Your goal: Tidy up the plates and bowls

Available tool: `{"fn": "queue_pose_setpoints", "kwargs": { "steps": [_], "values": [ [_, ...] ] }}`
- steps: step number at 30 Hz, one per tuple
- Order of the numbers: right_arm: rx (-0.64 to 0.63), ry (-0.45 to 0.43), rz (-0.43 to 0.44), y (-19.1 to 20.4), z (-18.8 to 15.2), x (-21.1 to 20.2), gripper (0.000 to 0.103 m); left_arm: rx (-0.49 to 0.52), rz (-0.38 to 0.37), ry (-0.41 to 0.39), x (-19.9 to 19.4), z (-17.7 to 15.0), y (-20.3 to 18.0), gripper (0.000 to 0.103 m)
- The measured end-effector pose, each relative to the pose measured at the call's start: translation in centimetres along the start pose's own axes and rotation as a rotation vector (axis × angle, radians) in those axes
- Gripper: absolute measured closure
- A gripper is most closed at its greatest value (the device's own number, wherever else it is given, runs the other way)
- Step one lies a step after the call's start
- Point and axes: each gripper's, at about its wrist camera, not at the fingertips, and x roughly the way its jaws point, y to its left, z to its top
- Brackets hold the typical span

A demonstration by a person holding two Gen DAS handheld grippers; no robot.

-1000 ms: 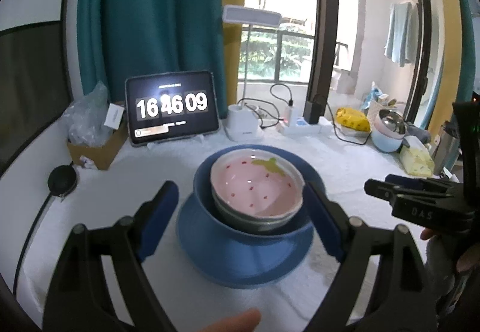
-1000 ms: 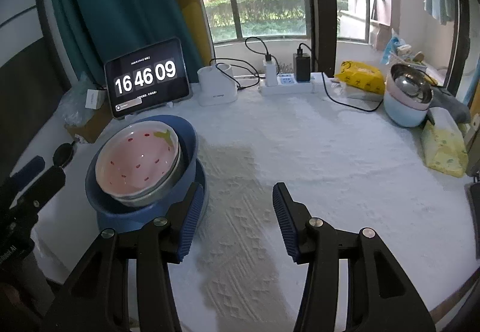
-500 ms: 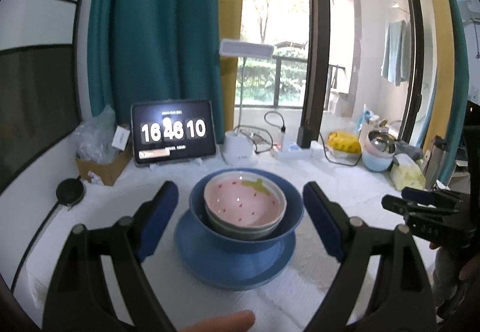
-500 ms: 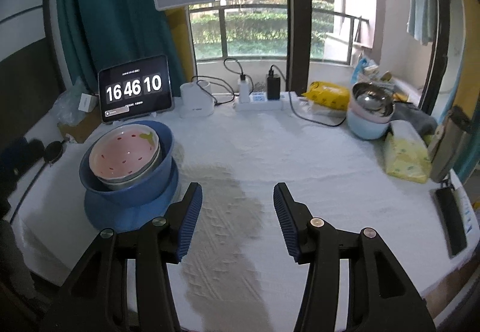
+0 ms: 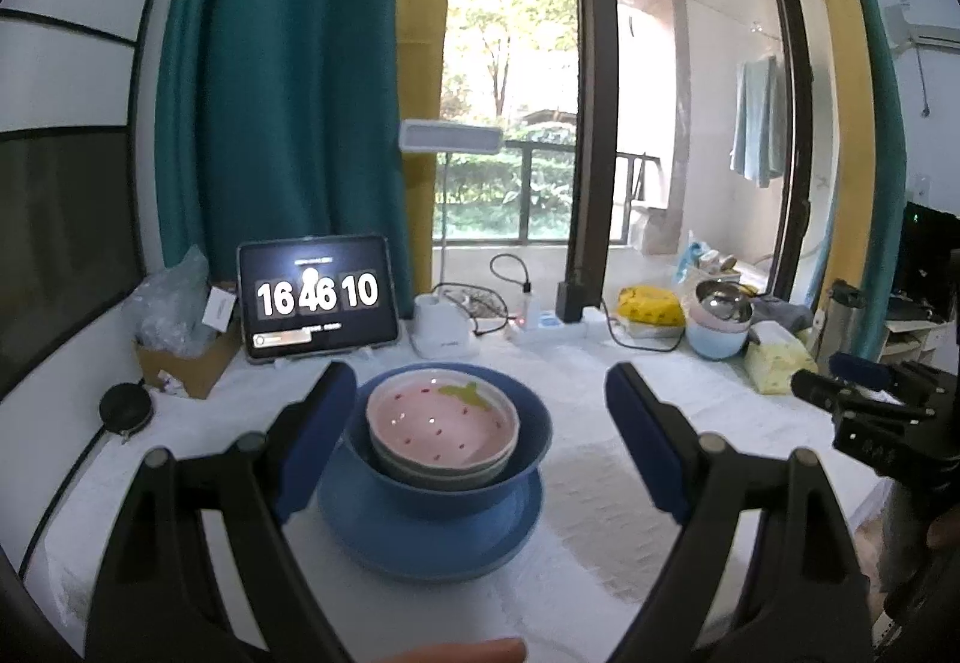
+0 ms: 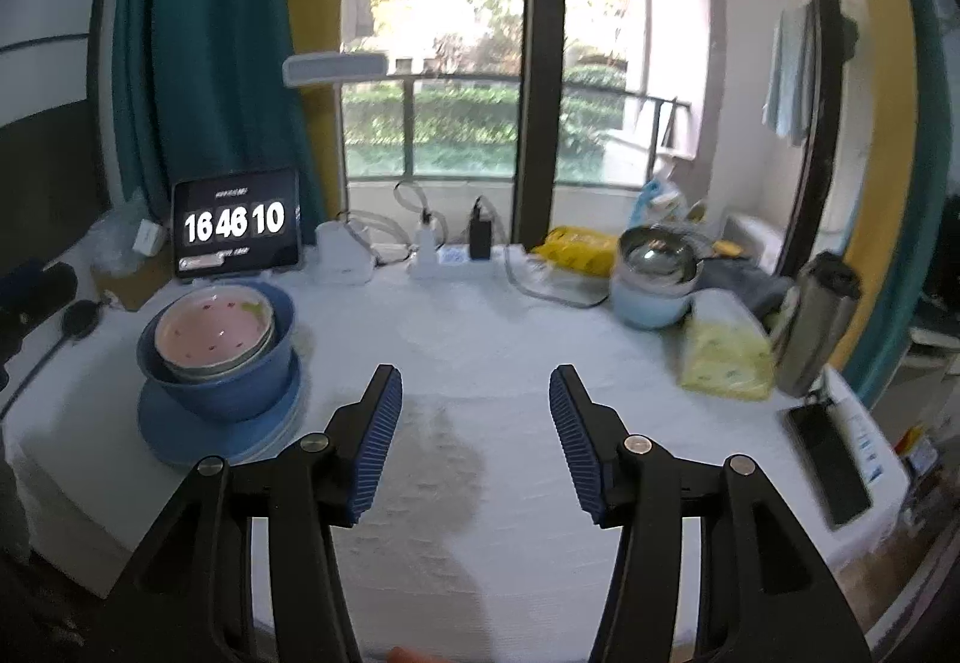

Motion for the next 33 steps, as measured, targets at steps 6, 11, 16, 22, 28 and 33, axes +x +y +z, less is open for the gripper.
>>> {"fn": "queue_pose_setpoints", "kwargs": {
  "steps": [6, 11, 16, 22, 28, 33],
  "values": [
    [0.011, -0.044, -0.042, -1.2, -0.2, -2.0, 0.048, -0.011, -0.025, -0.013, -0.9, 0.3, -0.3, 0.017],
    [0.064, -0.054, -0.044, -2.5, -0.2, -2.8, 0.048, -0.031, -0.041, -0.027, -1.9, 0.5, 0.0, 0.017],
    [0.068, -0.072, -0.040, -2.7, -0.1, -3.7, 0.048, -0.062, -0.038, -0.056, -3.1, 0.7, 0.5, 0.017],
    [0.066, -0.083, -0.036, -2.7, -0.1, -4.1, 0.048, -0.046, -0.037, -0.074, -3.8, 0.8, 0.1, 0.017],
    [0.066, -0.085, -0.037, -2.7, 0.0, -4.2, 0.048, -0.040, -0.044, -0.078, -3.7, 1.0, -0.1, 0.017],
    [0.067, -0.084, -0.035, -2.7, 0.1, -4.0, 0.048, -0.038, -0.041, -0.079, -3.6, 1.0, -0.1, 0.017]
  ]
}}
